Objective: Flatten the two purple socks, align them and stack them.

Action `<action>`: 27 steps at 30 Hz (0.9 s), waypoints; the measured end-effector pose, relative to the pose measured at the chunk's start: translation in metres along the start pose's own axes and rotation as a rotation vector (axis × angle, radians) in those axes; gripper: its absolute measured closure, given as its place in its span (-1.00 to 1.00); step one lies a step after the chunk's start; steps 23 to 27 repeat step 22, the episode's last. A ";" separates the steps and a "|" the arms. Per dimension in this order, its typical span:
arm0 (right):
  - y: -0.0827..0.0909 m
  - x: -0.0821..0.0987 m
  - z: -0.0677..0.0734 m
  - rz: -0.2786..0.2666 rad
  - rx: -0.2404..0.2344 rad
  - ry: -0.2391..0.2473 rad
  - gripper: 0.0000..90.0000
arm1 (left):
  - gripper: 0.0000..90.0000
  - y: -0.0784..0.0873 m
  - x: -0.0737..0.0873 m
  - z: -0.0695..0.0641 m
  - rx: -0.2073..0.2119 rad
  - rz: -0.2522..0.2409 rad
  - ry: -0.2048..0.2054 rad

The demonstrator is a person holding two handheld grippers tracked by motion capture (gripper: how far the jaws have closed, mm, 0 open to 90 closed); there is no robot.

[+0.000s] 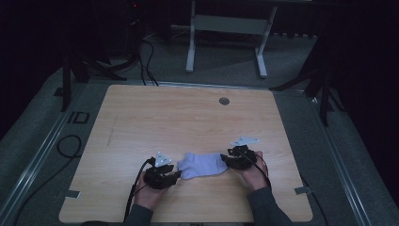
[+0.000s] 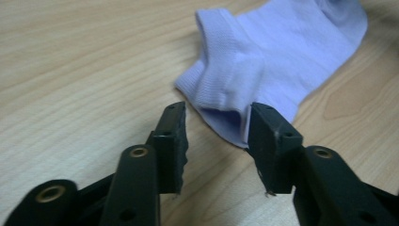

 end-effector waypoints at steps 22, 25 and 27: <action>0.016 0.016 -0.037 -0.053 0.045 -0.117 0.15 | 0.18 0.008 0.003 0.032 -0.112 0.017 0.045; 0.016 0.016 -0.037 -0.053 0.045 -0.117 0.15 | 0.18 0.008 0.003 0.032 -0.112 0.017 0.045; 0.016 0.016 -0.037 -0.053 0.045 -0.117 0.15 | 0.18 0.008 0.003 0.032 -0.112 0.017 0.045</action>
Point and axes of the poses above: each handheld gripper's, and its own axes: y roughly backward along the jaws, x roughly out of its underside, z roughly to its left, the point moved 5 cm from there along -y, roughly forward along the jaws, and after that the axes turned 12 degrees about -y, right-handed, at the moved point
